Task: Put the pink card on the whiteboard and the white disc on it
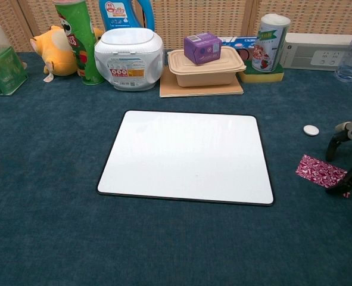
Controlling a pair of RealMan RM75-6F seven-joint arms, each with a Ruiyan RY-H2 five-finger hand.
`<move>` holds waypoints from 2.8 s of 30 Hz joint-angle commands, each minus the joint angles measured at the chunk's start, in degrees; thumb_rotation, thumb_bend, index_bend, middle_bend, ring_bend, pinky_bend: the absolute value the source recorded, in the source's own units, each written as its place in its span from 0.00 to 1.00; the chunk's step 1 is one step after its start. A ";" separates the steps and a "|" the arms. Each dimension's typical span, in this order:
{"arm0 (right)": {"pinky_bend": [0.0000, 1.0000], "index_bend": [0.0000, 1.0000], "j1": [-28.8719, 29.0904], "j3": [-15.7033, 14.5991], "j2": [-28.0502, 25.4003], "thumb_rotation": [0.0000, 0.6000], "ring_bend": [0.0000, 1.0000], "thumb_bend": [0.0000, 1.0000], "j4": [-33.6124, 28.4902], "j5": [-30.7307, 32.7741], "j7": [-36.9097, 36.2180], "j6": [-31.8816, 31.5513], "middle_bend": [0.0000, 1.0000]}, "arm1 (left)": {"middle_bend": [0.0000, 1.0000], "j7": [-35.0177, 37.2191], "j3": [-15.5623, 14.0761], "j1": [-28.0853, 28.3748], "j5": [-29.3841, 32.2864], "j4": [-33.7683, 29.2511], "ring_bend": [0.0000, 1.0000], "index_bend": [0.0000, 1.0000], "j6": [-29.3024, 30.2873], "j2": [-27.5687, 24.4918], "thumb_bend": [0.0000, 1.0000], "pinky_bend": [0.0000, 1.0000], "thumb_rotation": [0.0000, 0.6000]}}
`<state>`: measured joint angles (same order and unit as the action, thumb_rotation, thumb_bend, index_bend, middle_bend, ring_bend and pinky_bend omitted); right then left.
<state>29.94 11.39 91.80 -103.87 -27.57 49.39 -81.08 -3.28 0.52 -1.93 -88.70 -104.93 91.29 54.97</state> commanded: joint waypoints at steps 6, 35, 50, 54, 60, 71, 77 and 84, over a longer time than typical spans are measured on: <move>0.00 0.39 0.13 0.26 0.21 0.90 0.00 0.11 -0.06 0.32 -0.70 -0.16 0.00 | 0.00 0.03 0.04 0.08 0.15 -0.09 0.00 0.00 -0.13 -0.05 0.07 0.00 1.00; 0.00 0.45 4.27 2.64 0.93 0.92 0.00 0.18 -6.33 -2.31 3.77 -3.31 0.00 | 0.00 -0.44 -0.02 0.17 0.20 -0.27 0.00 0.00 -0.31 0.12 0.07 0.00 1.00; 0.00 0.44 16.81 10.45 11.74 0.91 0.00 0.18 -5.60 4.92 16.94 -8.34 0.00 | 0.00 0.77 0.66 0.67 2.06 -0.65 0.00 0.00 -1.29 -0.53 0.07 0.00 1.00; 0.00 0.43 20.42 11.95 16.00 0.92 0.00 0.18 -2.06 7.21 18.70 -6.96 0.00 | 0.00 2.65 0.98 0.81 3.25 -0.25 0.00 0.00 -1.89 -1.15 0.07 0.00 1.00; 0.00 0.43 23.88 14.04 19.52 0.91 0.00 0.18 2.90 9.65 19.70 -5.43 0.00 | 0.00 3.92 1.17 1.00 3.93 0.14 0.00 0.00 -2.44 -1.57 0.07 0.00 1.00; 0.00 0.43 29.15 16.56 23.64 0.92 0.00 0.18 11.69 12.44 20.87 -0.96 0.00 | 0.00 3.34 1.59 0.92 4.67 0.26 0.00 0.00 -1.96 -1.19 0.07 0.00 1.00; 0.00 0.23 29.70 16.55 23.32 0.91 0.00 0.16 13.07 12.45 20.23 0.37 0.00 | 0.00 3.67 1.61 0.69 4.40 0.35 0.00 0.00 -1.41 -1.15 0.07 0.00 1.00; 0.00 0.07 29.27 14.64 21.19 0.96 0.00 0.09 10.43 9.37 18.68 0.39 0.00 | 0.00 4.81 1.61 0.05 3.91 0.77 0.00 0.00 -0.15 -1.24 0.07 0.00 1.00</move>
<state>59.44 26.48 113.63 -92.56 -17.43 68.63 -80.60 1.51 2.13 -1.85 -84.78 -104.18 91.12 53.71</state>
